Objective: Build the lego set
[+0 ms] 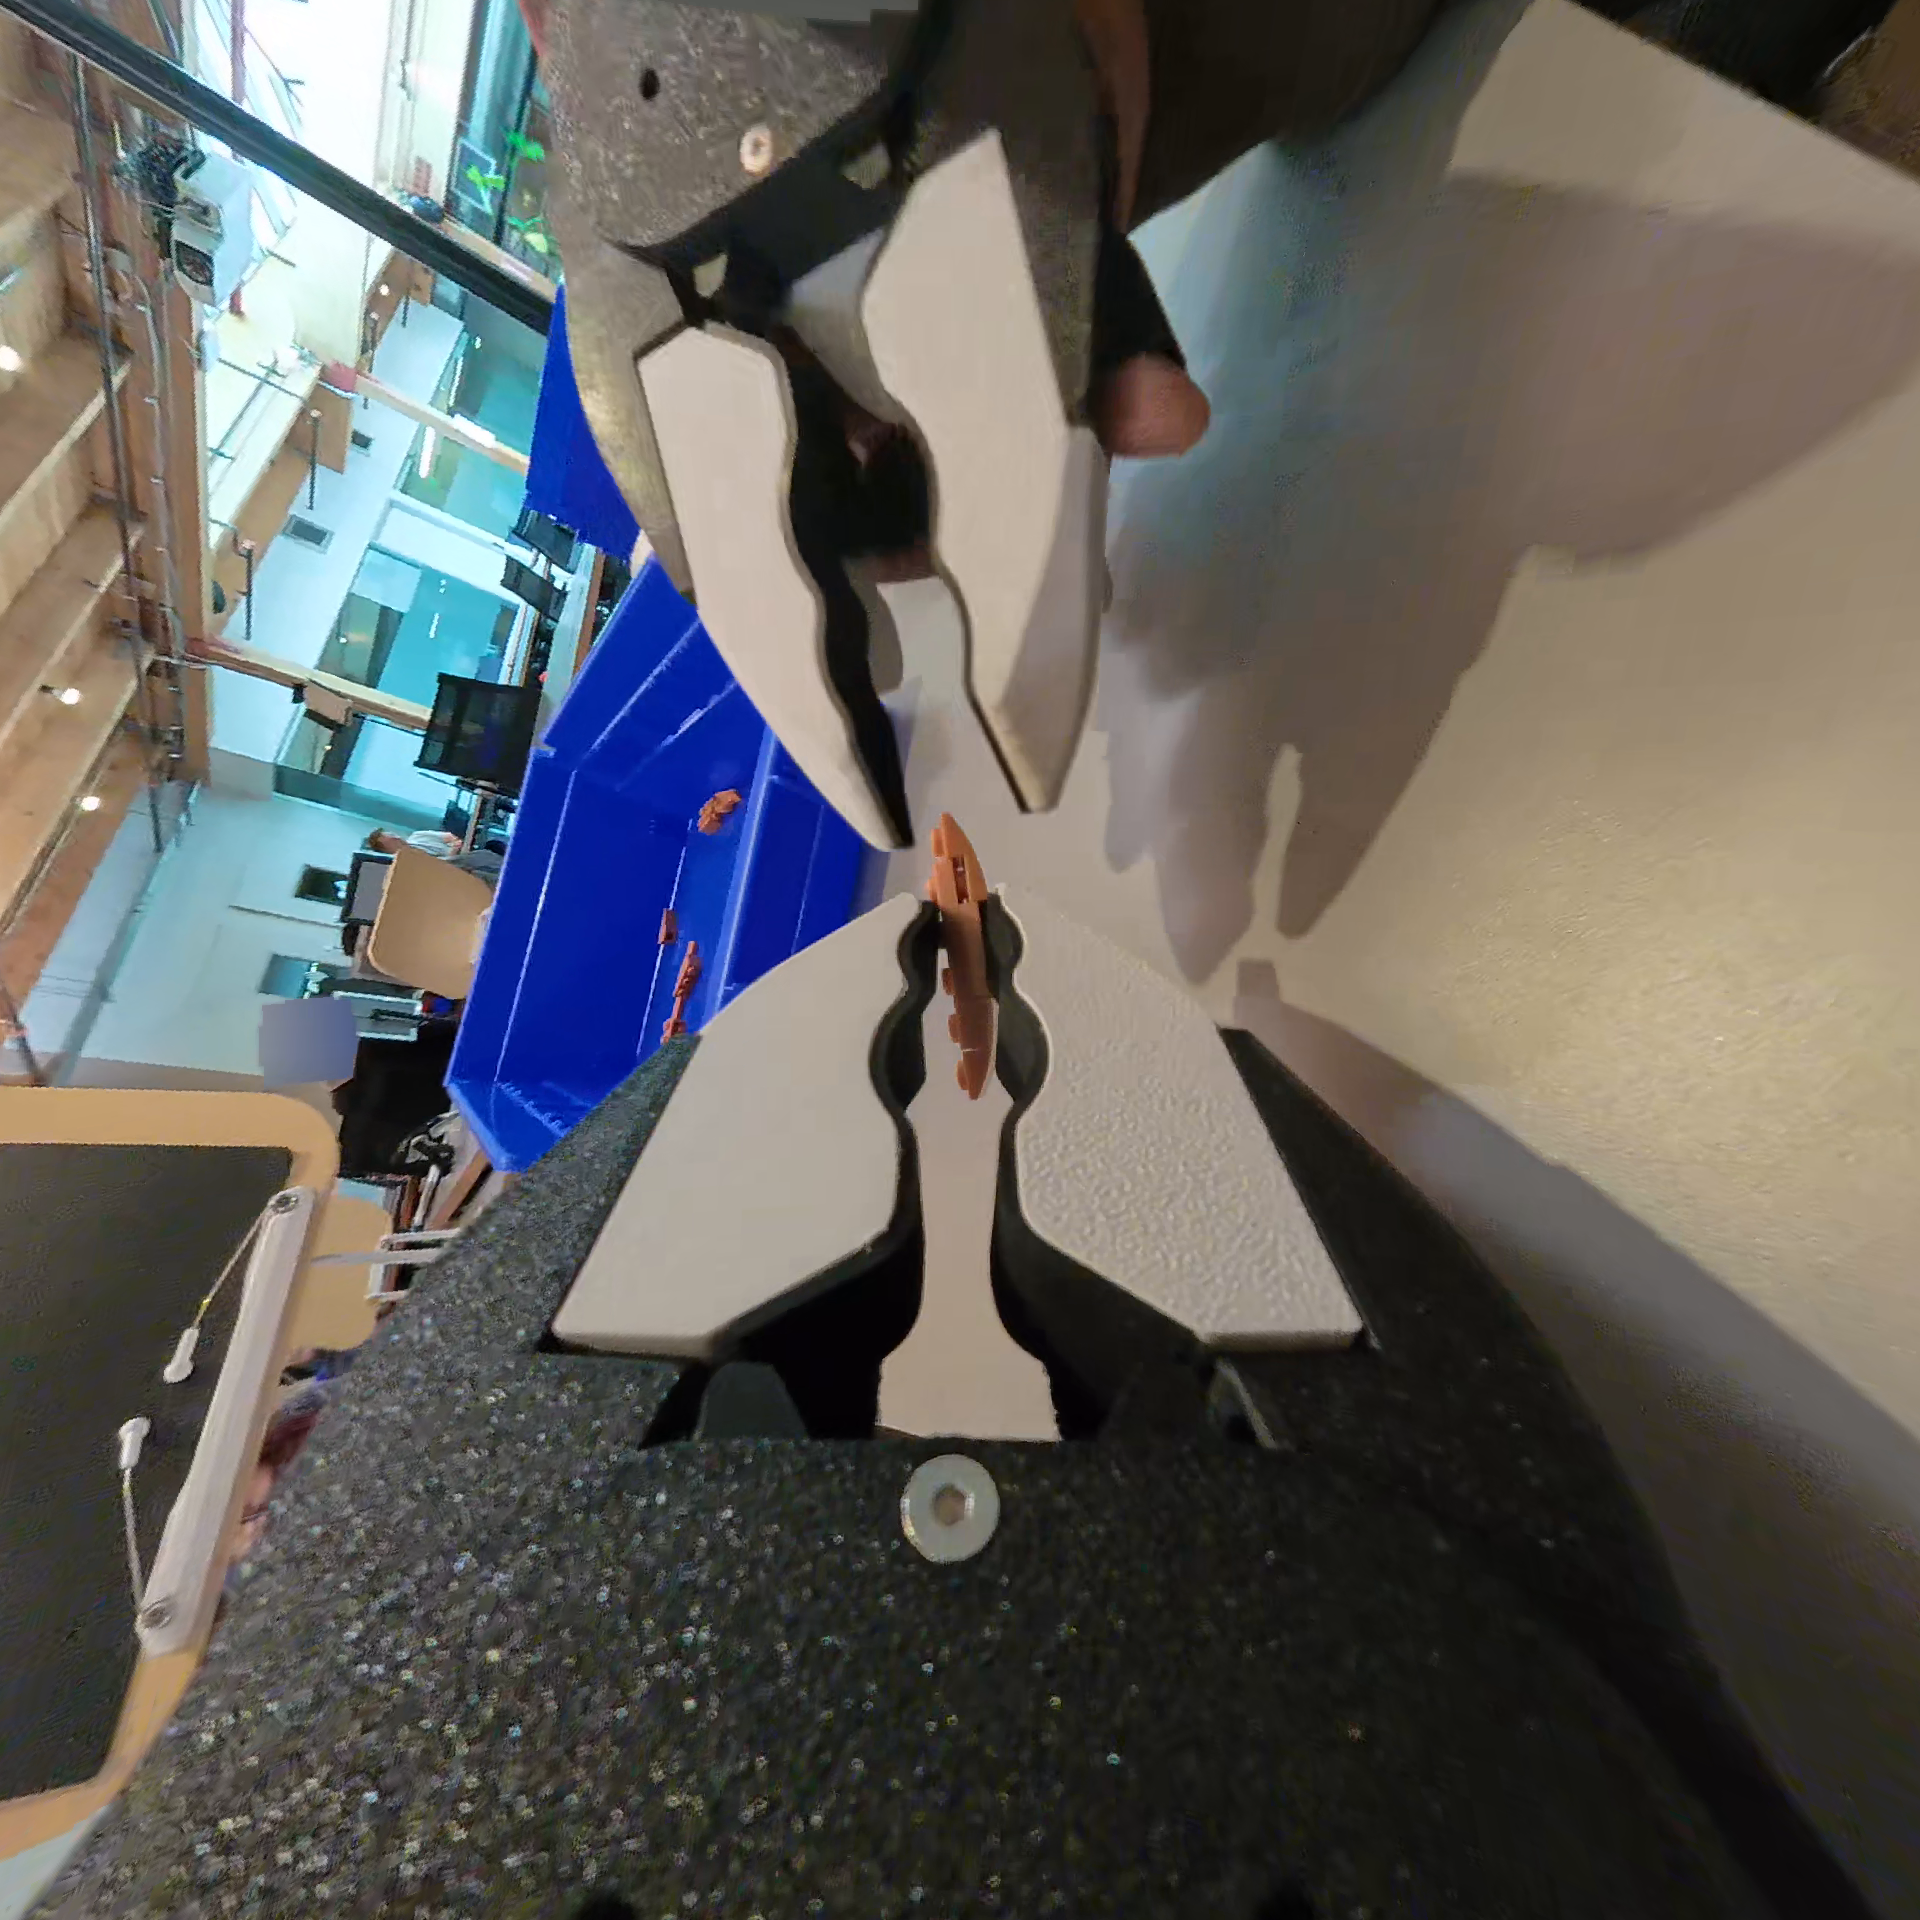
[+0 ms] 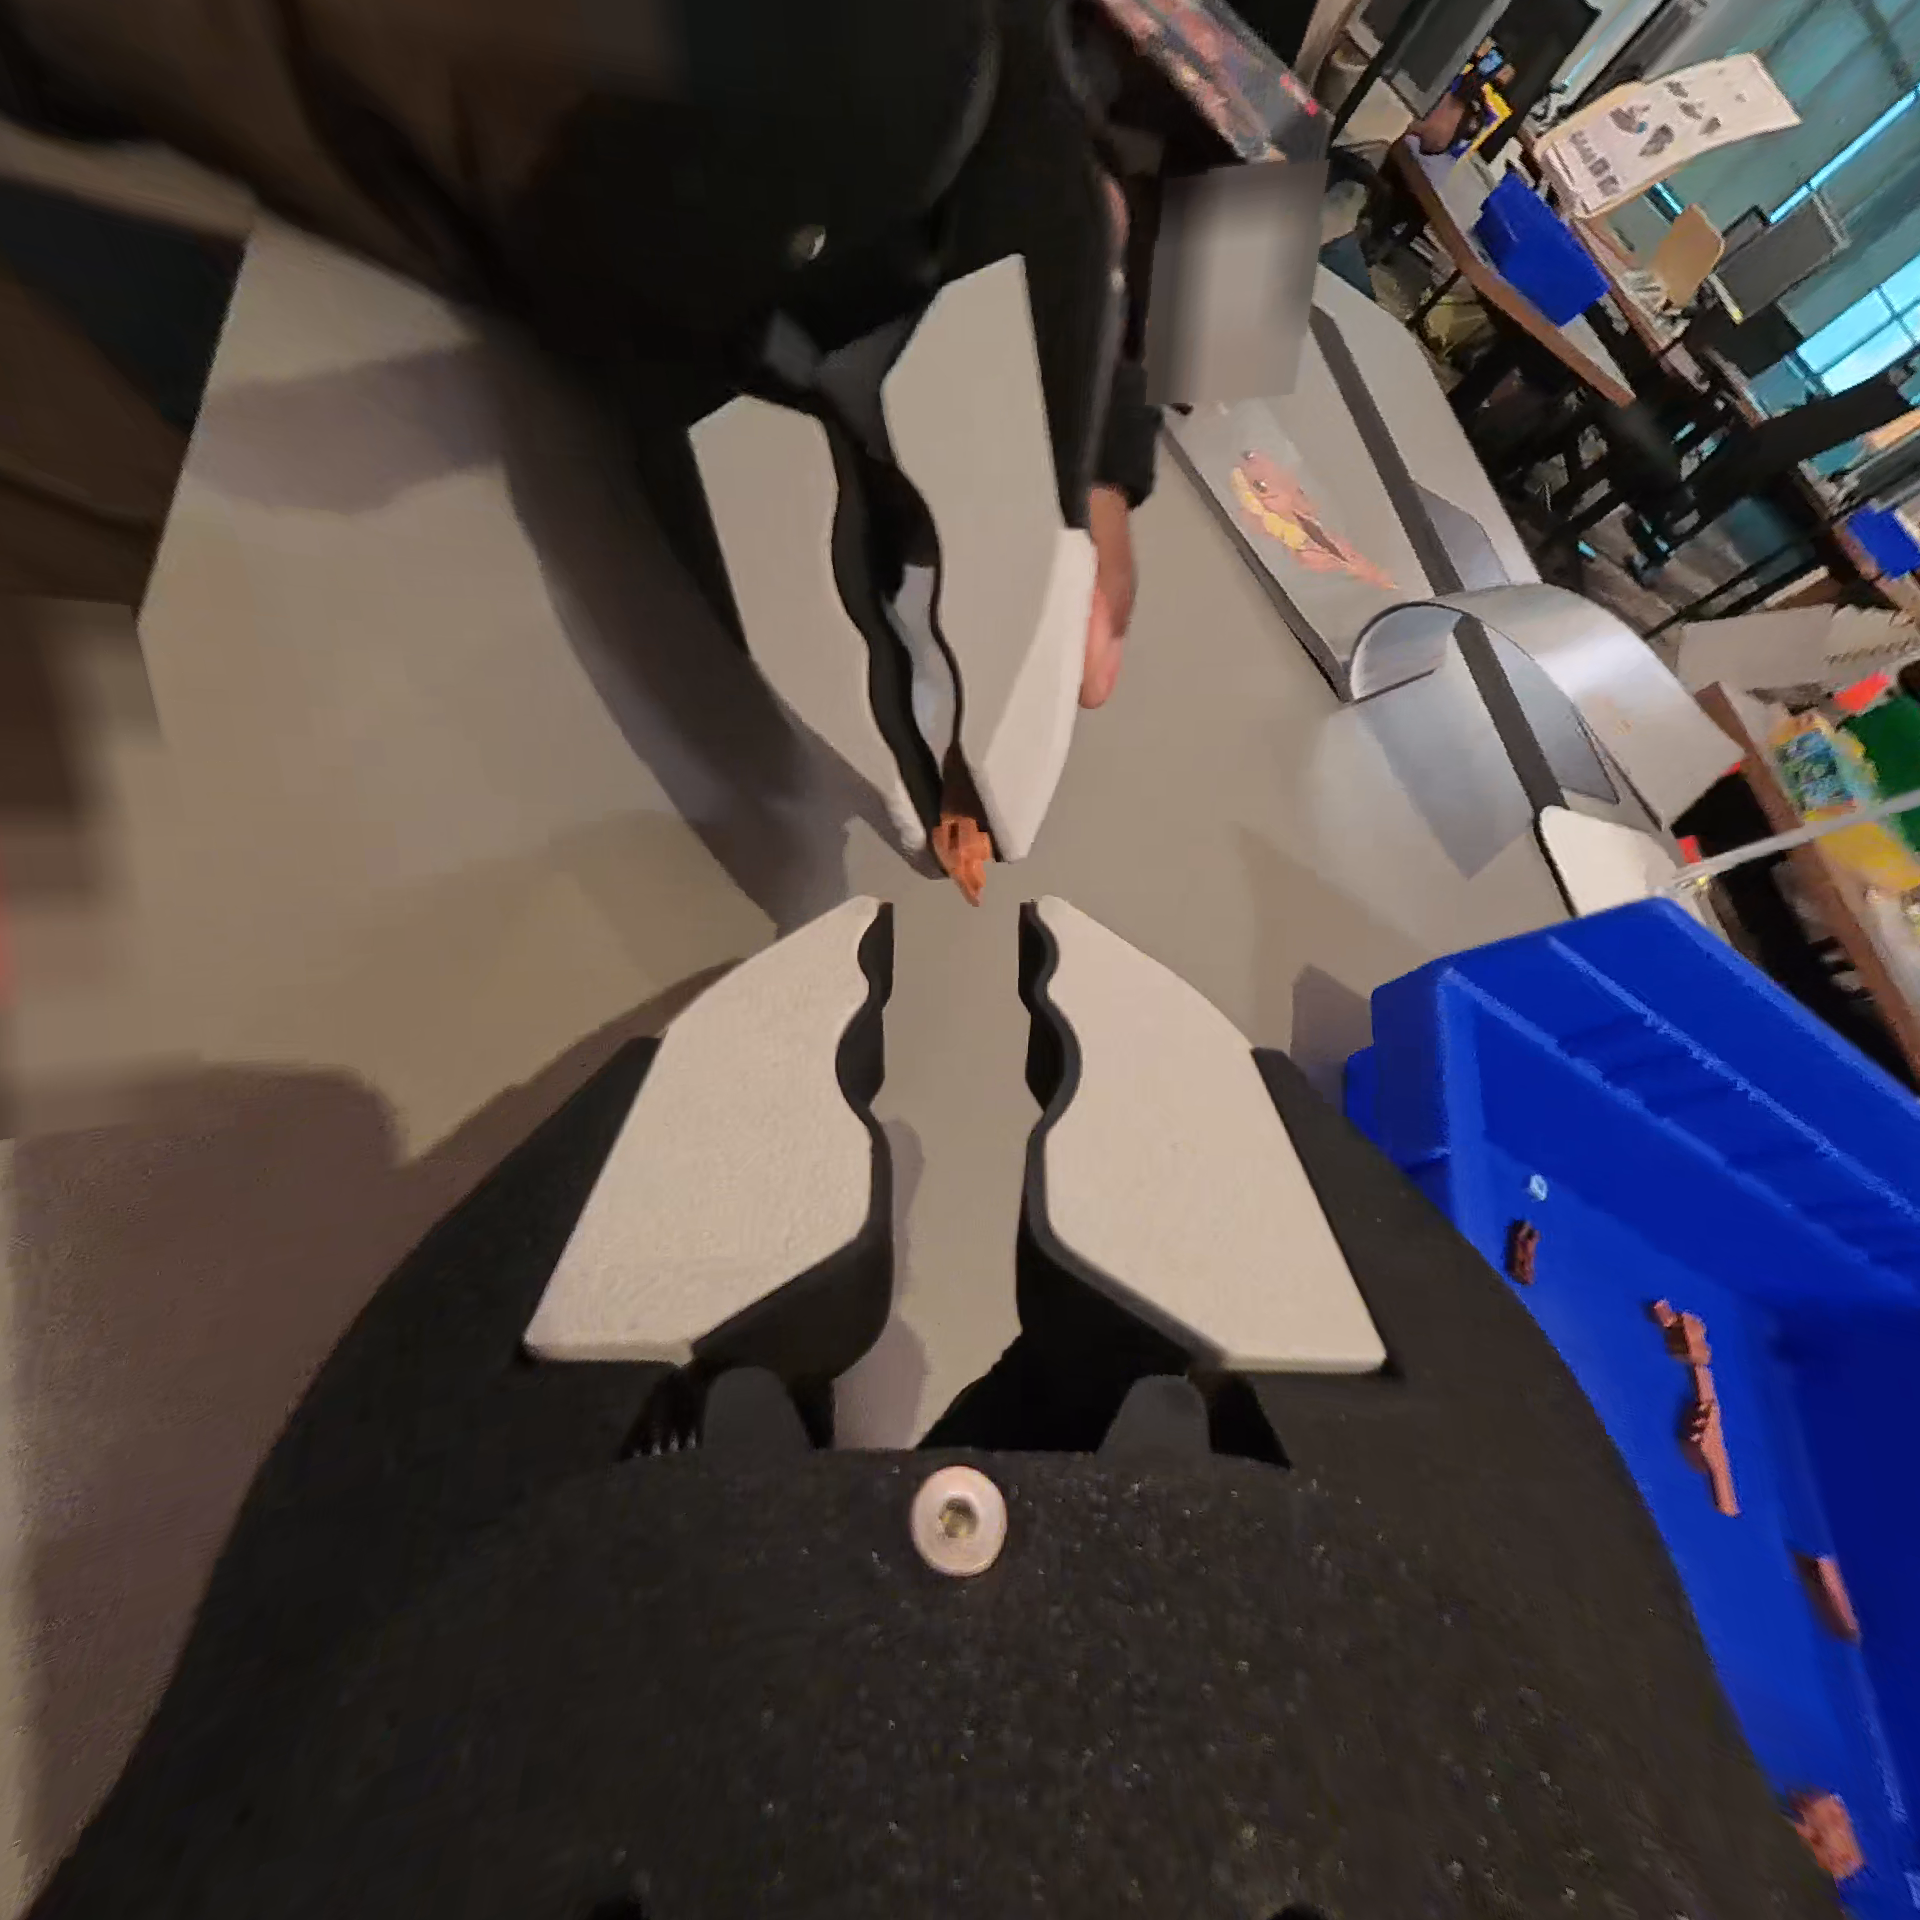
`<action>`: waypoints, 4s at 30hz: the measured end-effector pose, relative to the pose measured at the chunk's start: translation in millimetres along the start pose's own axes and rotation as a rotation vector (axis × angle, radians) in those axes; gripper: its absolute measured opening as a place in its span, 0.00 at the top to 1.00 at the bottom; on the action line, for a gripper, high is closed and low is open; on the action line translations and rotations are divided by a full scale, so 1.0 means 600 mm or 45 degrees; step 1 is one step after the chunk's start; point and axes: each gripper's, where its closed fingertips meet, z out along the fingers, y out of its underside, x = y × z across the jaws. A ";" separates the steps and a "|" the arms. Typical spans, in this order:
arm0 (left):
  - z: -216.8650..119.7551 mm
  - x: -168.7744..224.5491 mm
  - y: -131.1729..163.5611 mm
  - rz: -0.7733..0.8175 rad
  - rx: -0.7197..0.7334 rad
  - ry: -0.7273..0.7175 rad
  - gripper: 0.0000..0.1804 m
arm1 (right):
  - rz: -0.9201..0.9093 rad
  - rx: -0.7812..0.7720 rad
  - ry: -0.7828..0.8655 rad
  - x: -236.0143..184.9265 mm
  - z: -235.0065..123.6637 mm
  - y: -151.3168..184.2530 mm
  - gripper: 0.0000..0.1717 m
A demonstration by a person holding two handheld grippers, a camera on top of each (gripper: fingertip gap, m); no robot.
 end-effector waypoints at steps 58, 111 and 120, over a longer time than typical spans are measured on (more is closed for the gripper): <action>0.015 0.012 0.025 0.184 -0.258 0.025 0.96 | 0.198 -0.087 -0.007 0.004 0.028 0.019 0.96; -0.095 -0.286 0.404 -1.085 -0.495 -0.542 0.82 | 0.245 -0.061 0.083 0.146 0.197 -0.049 0.81; -0.090 -0.297 0.388 -0.727 -0.493 -0.993 0.82 | 0.444 0.106 0.121 0.175 0.219 -0.009 0.82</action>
